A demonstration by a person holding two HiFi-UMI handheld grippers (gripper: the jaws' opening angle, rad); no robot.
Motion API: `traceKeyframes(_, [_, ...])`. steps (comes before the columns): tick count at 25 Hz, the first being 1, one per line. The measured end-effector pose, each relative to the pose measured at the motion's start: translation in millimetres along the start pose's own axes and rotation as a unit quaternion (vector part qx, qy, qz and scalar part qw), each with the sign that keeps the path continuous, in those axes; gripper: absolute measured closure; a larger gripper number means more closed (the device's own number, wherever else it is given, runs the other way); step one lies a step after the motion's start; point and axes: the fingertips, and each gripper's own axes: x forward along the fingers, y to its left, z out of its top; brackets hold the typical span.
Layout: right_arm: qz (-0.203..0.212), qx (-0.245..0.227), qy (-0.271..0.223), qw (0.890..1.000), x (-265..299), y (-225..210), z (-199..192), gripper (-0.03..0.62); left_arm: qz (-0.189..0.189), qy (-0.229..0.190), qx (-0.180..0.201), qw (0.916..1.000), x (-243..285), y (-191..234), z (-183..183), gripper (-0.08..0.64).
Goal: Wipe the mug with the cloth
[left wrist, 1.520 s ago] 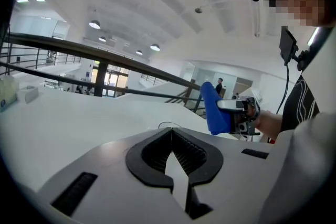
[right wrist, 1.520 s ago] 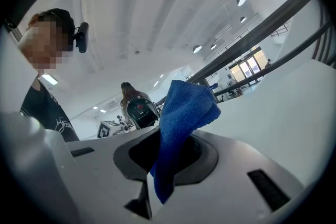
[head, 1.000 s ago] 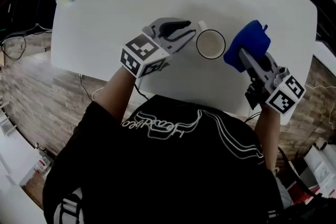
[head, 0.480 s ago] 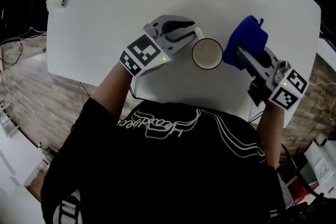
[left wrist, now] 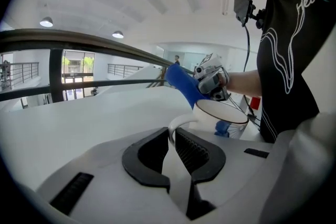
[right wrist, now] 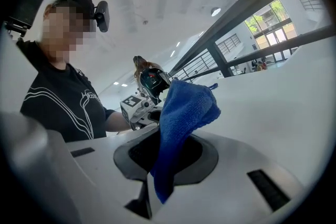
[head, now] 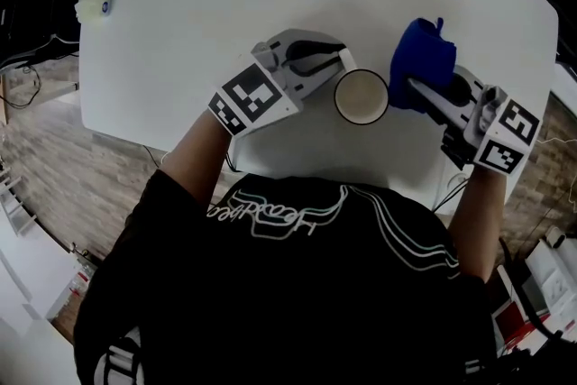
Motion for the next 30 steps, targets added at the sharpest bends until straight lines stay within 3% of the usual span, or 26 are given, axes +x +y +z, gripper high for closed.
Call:
traceKeyframes(17, [0.115,-0.048,0.054,0.991,39.6,2.4,14.9,0.541,-0.007,-0.003,-0.027,0.9996,5.7,12.7,1.2,0.512])
traceKeyframes(25, [0.125,-0.018,0.072,0.989,55.1,-8.1,4.7,0.541,0.0,-0.008,-0.041,0.9991,7.7,17.3,0.8,0.514])
traceKeyframes(30, [0.105,0.023,0.099,0.989,68.3,-21.0,-8.4,0.541,0.005,-0.007,-0.039,0.9992,7.7,19.4,-0.4,0.512])
